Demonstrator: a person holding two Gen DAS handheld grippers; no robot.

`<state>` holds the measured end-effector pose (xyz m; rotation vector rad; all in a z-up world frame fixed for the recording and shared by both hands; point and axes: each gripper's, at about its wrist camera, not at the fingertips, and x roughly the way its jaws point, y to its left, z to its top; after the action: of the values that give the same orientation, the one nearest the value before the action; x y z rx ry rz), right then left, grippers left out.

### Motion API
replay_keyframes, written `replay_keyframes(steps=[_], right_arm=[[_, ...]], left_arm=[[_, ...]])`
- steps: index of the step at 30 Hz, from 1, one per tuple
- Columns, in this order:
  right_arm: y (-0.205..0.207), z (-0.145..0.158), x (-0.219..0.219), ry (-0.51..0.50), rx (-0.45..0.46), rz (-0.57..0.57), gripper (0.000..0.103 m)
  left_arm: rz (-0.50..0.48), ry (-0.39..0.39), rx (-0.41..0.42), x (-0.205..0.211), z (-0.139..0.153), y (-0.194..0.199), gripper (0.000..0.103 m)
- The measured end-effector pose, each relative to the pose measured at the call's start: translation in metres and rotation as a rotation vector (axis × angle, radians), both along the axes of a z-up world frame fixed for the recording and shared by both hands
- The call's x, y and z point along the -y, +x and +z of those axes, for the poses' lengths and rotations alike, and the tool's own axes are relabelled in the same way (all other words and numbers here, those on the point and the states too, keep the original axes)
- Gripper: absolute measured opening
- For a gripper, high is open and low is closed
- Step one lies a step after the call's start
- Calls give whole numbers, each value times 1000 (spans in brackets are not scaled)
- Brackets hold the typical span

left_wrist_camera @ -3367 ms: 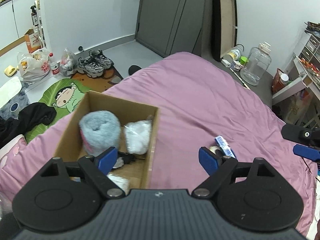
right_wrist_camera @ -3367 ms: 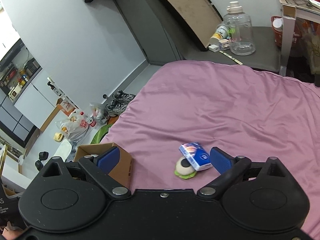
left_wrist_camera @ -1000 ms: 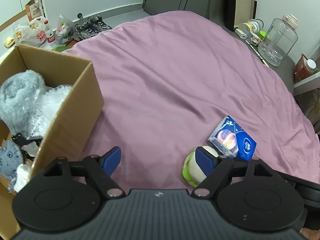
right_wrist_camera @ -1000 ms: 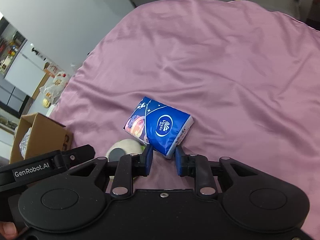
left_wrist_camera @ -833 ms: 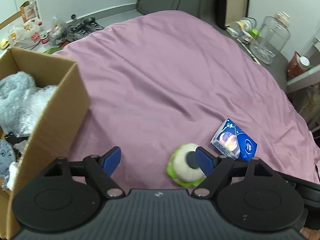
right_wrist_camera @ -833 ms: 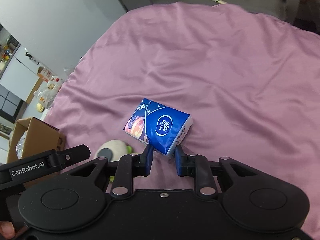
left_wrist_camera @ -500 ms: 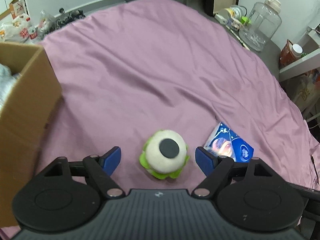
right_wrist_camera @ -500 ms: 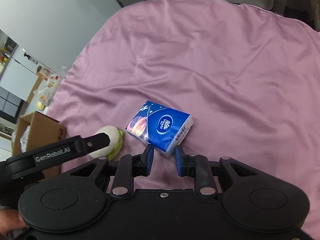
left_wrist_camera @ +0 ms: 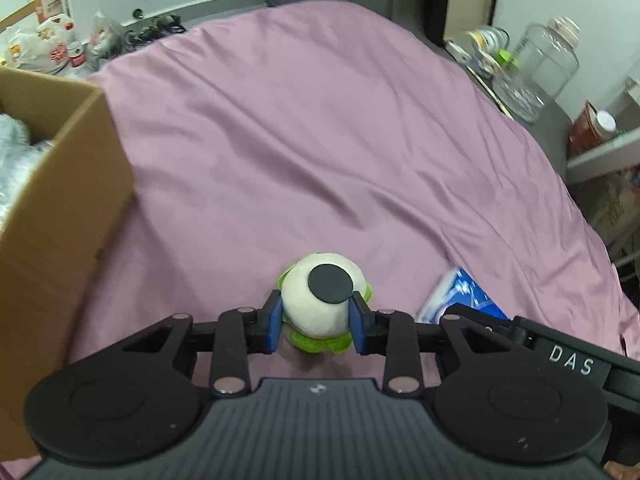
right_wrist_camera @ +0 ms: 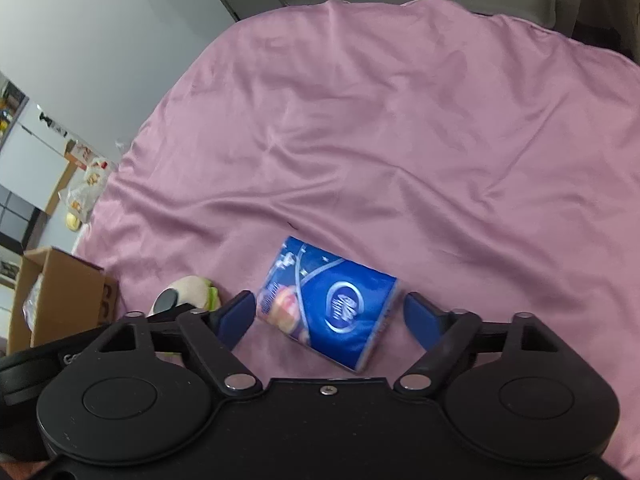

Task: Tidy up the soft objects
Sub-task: 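Grasp the green-and-white eyeball plush with the left tool while the right tool holds the tissue pack, then carry the eyeball plush and tissue pack with both tools over the box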

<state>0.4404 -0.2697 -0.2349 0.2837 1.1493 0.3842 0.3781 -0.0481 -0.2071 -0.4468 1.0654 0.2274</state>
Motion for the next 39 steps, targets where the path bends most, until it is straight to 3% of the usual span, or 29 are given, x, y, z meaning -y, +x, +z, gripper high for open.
replay_keyframes(steps=[4, 12, 15, 17, 25, 39], right_arm=[[6, -6, -7, 25, -22, -60, 90], [1, -7, -31, -116, 20, -9, 90], [-6, -7, -43, -212, 38, 50, 85], [-11, -5, -46, -252, 50, 64, 77], [-27, 27, -31, -185, 81, 7, 75], [-77, 84, -47, -130, 198, 40, 76]], left_arm=[[25, 0, 8, -11, 4, -1, 32], [38, -2, 18, -20, 13, -7, 32], [34, -3, 30, -21, 20, -12, 33], [30, -3, 39, -23, 25, -16, 32], [19, 14, 62, -27, 47, -43, 33], [40, 25, 158, -56, 95, -90, 33]])
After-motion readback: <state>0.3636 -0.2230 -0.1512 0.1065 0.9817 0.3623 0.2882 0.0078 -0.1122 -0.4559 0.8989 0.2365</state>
